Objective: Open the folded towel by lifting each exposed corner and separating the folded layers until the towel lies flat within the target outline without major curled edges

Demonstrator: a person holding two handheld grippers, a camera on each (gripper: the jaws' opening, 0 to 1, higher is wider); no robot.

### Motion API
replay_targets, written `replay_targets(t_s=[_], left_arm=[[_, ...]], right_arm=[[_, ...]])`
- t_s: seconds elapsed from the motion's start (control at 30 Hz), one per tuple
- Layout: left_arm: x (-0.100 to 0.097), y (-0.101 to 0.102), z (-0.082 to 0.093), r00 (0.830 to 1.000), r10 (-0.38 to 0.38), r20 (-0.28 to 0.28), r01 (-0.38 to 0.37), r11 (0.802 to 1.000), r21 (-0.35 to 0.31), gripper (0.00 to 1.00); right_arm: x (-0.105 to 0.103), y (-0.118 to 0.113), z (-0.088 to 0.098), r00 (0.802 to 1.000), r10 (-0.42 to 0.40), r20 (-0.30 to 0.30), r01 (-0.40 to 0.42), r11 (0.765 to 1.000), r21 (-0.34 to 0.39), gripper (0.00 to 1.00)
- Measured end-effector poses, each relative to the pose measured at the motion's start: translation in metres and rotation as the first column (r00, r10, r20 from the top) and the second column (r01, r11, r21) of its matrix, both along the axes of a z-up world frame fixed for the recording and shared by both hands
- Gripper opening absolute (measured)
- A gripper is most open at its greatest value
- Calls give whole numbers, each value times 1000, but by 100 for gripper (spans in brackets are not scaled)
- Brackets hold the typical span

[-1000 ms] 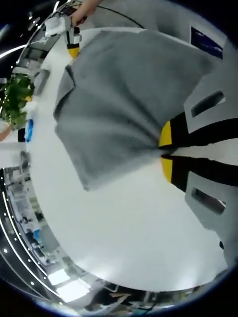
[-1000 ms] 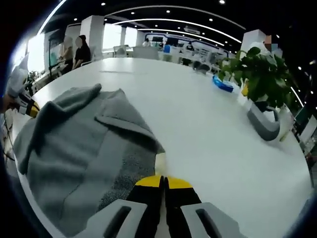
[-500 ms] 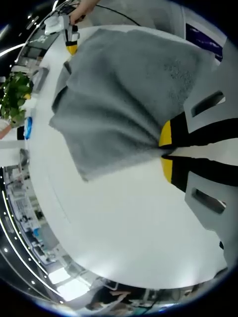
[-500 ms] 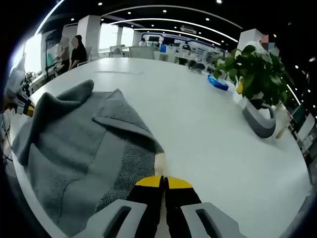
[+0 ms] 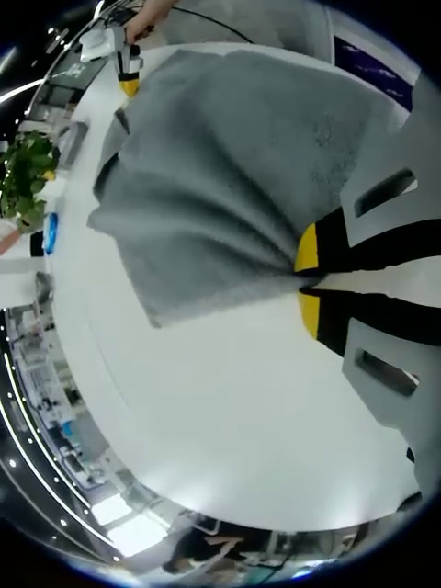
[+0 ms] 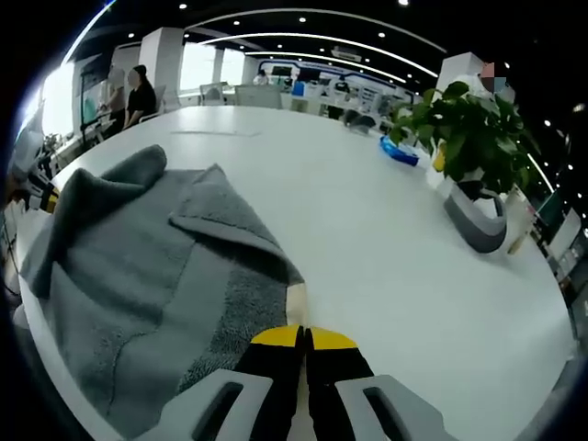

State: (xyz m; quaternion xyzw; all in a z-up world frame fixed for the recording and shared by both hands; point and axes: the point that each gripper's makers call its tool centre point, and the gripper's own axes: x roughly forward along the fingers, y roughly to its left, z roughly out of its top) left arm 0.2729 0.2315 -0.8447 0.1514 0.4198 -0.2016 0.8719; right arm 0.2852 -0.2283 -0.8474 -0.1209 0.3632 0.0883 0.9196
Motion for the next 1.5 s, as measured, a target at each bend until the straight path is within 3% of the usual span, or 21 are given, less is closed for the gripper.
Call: replay_targets(t_s=[1.5], left_arm=[[-3, 49, 2, 998, 51, 24, -52, 998, 38, 4]], right_arm=[[5, -37, 0, 999, 20, -49, -23, 998, -57, 0]])
